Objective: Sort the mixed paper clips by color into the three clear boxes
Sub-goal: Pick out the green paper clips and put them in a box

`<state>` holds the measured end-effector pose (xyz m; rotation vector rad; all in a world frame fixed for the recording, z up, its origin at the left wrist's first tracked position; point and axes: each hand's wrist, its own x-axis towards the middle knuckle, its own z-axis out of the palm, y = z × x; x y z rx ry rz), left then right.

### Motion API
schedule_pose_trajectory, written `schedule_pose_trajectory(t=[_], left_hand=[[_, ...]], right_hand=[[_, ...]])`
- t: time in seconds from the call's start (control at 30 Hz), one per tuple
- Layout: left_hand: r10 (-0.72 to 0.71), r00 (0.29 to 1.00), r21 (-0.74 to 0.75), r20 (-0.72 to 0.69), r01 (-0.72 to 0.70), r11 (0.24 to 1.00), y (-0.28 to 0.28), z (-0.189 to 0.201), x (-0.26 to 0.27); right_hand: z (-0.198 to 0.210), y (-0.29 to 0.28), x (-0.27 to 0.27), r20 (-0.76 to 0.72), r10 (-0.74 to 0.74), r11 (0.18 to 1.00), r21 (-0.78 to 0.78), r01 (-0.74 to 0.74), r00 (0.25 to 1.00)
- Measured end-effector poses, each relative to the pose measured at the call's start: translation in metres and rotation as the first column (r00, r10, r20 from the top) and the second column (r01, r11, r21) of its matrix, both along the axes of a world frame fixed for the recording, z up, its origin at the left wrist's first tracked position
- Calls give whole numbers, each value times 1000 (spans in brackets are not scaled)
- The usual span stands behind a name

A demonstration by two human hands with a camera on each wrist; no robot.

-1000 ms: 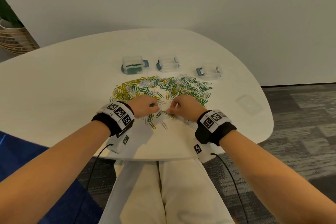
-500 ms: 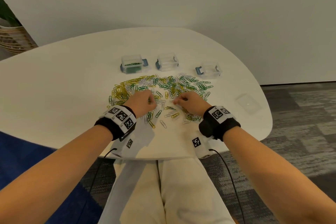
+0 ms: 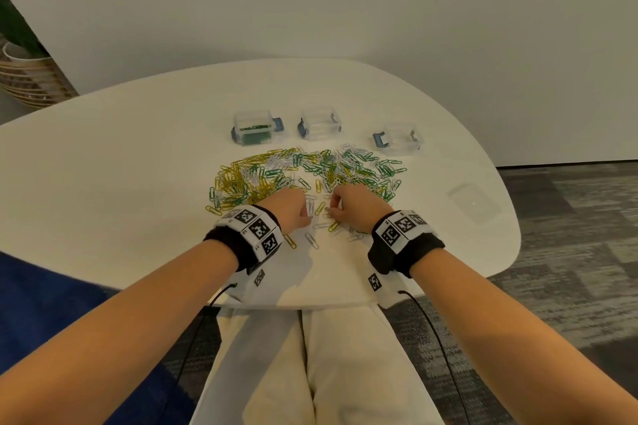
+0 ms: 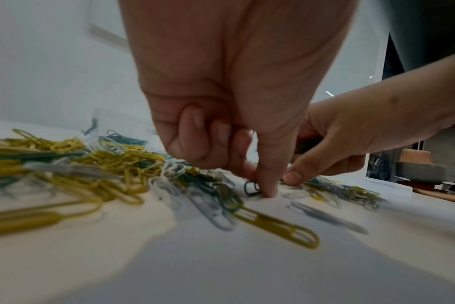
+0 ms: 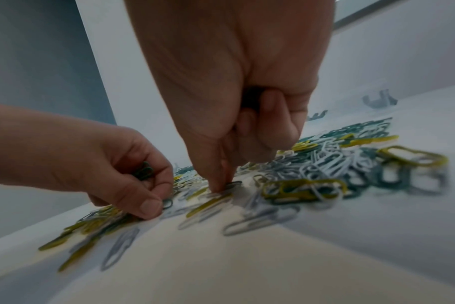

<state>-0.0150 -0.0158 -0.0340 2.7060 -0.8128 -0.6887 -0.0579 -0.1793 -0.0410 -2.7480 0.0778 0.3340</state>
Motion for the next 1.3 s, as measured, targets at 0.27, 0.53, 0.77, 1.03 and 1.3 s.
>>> schedule_pose_trajectory(t=[0.27,0.53,0.77,1.03,1.3], left_hand=[[180,676,-459,-714,-647,610,3,6,-3],[78,482,-351,-873,-730,587,10,14,-7],[111,780,-553,-615,-528,644,17,18,-7],[103,863,-621,-495,-434,653,31,14,-1],[228,853,-482,-469,-463,743,40,10,11]], right_hand=[[1,-6,-5,113,-46,978,208,22,992],[19,14,-16,280,-44,910,408,-77,959],[24,16,-21,350,-61,883,456,-113,935],[26,11,-22,214,-112,832,554,-26,970],[26,-2,-17,127,-85,916,400,28,988]])
